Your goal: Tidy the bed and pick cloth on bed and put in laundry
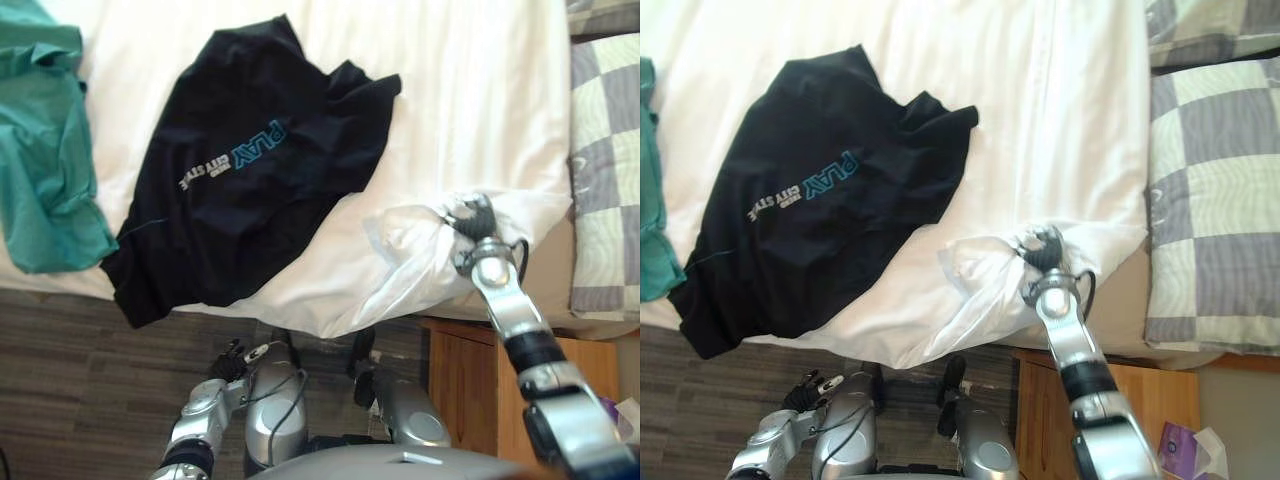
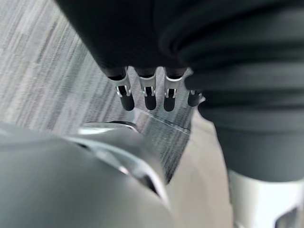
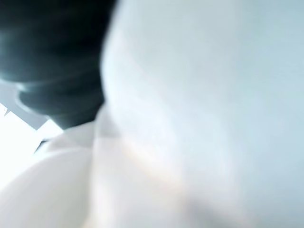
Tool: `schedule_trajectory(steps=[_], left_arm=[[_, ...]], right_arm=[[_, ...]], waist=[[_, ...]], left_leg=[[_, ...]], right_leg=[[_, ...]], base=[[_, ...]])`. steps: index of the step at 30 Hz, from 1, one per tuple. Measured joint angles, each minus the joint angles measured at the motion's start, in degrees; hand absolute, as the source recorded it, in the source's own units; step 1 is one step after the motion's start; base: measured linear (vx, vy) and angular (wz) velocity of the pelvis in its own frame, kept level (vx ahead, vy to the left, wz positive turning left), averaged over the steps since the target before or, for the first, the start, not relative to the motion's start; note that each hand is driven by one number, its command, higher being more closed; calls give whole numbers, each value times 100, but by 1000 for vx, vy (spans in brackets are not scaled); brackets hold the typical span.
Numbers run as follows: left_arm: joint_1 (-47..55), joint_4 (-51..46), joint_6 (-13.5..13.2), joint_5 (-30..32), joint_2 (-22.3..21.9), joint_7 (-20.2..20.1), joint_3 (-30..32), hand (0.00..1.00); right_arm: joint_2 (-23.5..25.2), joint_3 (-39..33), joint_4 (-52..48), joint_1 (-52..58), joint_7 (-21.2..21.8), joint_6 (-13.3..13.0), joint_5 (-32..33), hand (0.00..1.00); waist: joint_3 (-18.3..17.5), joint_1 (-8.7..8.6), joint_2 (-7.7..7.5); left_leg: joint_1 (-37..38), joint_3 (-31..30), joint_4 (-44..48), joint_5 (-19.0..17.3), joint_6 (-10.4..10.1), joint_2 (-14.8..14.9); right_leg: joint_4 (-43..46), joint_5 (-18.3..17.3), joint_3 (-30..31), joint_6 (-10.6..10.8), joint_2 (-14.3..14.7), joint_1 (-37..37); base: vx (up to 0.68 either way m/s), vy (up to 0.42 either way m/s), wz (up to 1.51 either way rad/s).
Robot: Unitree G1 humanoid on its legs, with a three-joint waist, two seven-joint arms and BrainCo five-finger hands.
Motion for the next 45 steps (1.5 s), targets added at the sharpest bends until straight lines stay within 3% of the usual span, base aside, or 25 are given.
schedule_trajectory(steps=[1, 2, 4, 6, 9, 11, 15, 17, 20, 25, 26, 27, 29, 33, 36, 38, 39, 41, 45], left_arm=[[71, 3, 7, 0, -11, 17, -4, 0], [171, 3, 10, -4, -51, 21, -6, 0], [347, 11, 21, -4, -179, 12, -24, 0], [598, 20, 25, -9, -368, -39, -210, 0], [708, 39, 20, 0, -488, -239, -228, 0], [733, 207, -4, -11, -498, -359, -210, 0], [785, 384, -32, -79, -592, -636, -60, 0], [844, 495, -54, -136, -710, -791, 313, 0], [996, 524, -23, -126, -850, -1026, 758, 0], [1145, 521, 60, -129, -992, -1359, 1471, 0], [1137, 519, 65, -131, -1002, -1364, 1510, 0], [1143, 514, 117, -162, -1054, -1382, 1636, 0], [1198, 515, 129, -174, -1119, -1377, 1638, 0], [1301, 502, 136, -406, -1215, -1355, 1619, 0], [1293, 498, 171, -465, -1202, -1319, 1550, 0], [1286, 482, 211, -591, -1176, -1267, 1403, 0], [1270, 482, 257, -685, -1163, -1203, 1297, 0], [1237, 461, 304, -720, -1104, -1100, 1045, 0], [920, 461, 439, -825, -940, -1003, 402, 0]], right_arm=[[81, -148, -85, 283, -58, -38, 49, 100], [176, -317, -163, 631, -128, -77, 63, 0], [302, -594, -247, 1234, -182, -171, 120, 0], [578, -871, -319, 1987, -225, -363, 223, 0], [868, -1122, -151, 2401, -284, -438, 585, 0], [1053, -1433, 286, 2461, -306, -524, 1270, 0], [1175, -2044, 1071, 2470, -199, -920, 2480, 0], [1309, -2450, 1322, 2475, 140, -1030, 3662, 0], [1509, -3465, 1702, 2635, 483, -1214, 4796, 0], [1492, -4696, 901, 3099, 581, -1660, 5205, 0], [1482, -4749, 793, 3112, 582, -1680, 5205, 100], [1334, -4945, 65, 3126, 709, -1857, 5204, 100], [1156, -4944, -732, 3102, 1080, -1964, 5233, 100], [1048, -4602, -2049, 2702, 1956, -1908, 5667, 100], [1048, -3921, -2702, 2325, 2419, -1501, 5758, 100], [1049, -3614, -2718, 2187, 2437, -1251, 5757, 100], [1051, -3237, -2602, 2046, 2441, -995, 5765, 100], [1053, -2826, -2295, 1921, 2399, -831, 5775, 100], [1033, -2321, -1294, 1284, 1942, -823, 6073, 100]], waist=[[-130, -57, -13], [-291, -121, -4], [-577, -282, 74], [-1006, -437, 247], [-1238, -525, 382], [-1296, -609, 455], [-1434, -578, 655], [-1495, -559, 684], [-1610, -558, 739], [-1806, -591, 753], [-1811, -590, 745], [-1843, -610, 706], [-1908, -608, 711], [-1944, -599, 660], [-1941, -598, 665], [-1938, -563, 673], [-1927, -552, 706], [-1880, -544, 764], [-1559, -423, 871]], left_leg=[[84, 59, -143, 57, -3, -42], [207, 113, -313, 118, -26, -94], [542, 183, -655, 215, -39, -189], [1002, 303, -1199, 391, -63, -321], [1307, 424, -1618, 579, -81, -414], [1525, 436, -1883, 709, -81, -477], [1966, 558, -2373, 896, -113, -510], [2146, 623, -2524, 906, -151, -511], [2295, 935, -2666, 890, -170, -502], [2430, 1163, -2712, 762, -218, -503], [2439, 1180, -2710, 755, -222, -502], [2496, 1253, -2657, 660, -238, -498], [2494, 1290, -2528, 580, -246, -494], [2470, 1321, -2323, 551, -289, -495], [2449, 1217, -2271, 524, -325, -490], [2435, 1187, -2271, 523, -324, -492], [2396, 1114, -2256, 523, -324, -494], [2343, 1007, -2235, 531, -311, -502], [1938, 828, -2114, 567, -208, -543]], right_leg=[[-19, 6, 27, 10, -25, 6], [-38, 10, 50, 18, -52, 35], [-111, 10, 67, 26, -89, 222], [-198, -14, 137, 68, -114, 427], [-218, -69, 191, 87, -124, 504], [-230, -160, 190, 93, -142, 623], [-275, -179, 207, 77, -86, 882], [-304, -201, 212, 73, -54, 994], [-343, -198, 392, 79, -10, 996], [-341, -231, 498, 108, 3, 1037], [-341, -234, 502, 111, 2, 1042], [-334, -261, 505, 118, -14, 1100], [-272, -316, 505, 141, -44, 1106], [-169, -420, 431, 185, -110, 1123], [-168, -455, 339, 190, -130, 1176], [-168, -474, 302, 180, -134, 1179], [-167, -493, 242, 184, -146, 1179], [-98, -562, 174, 194, -176, 1159], [445, -756, 159, 175, -294, 613]], base=[[78, -11, -21], [99, -27, -18], [81, -22, -14], [67, -3, -20], [2, -16, -18], [-45, -38, -3], [-56, -20, -5], [-37, -15, -10], [0, 8, -30], [48, 28, -18], [46, 27, -8], [56, 36, -8], [59, 30, -6], [61, 6, 7], [13, -30, 15], [-12, -33, 16], [-24, -39, 18], [-32, -40, 27], [-73, -24, 17]])
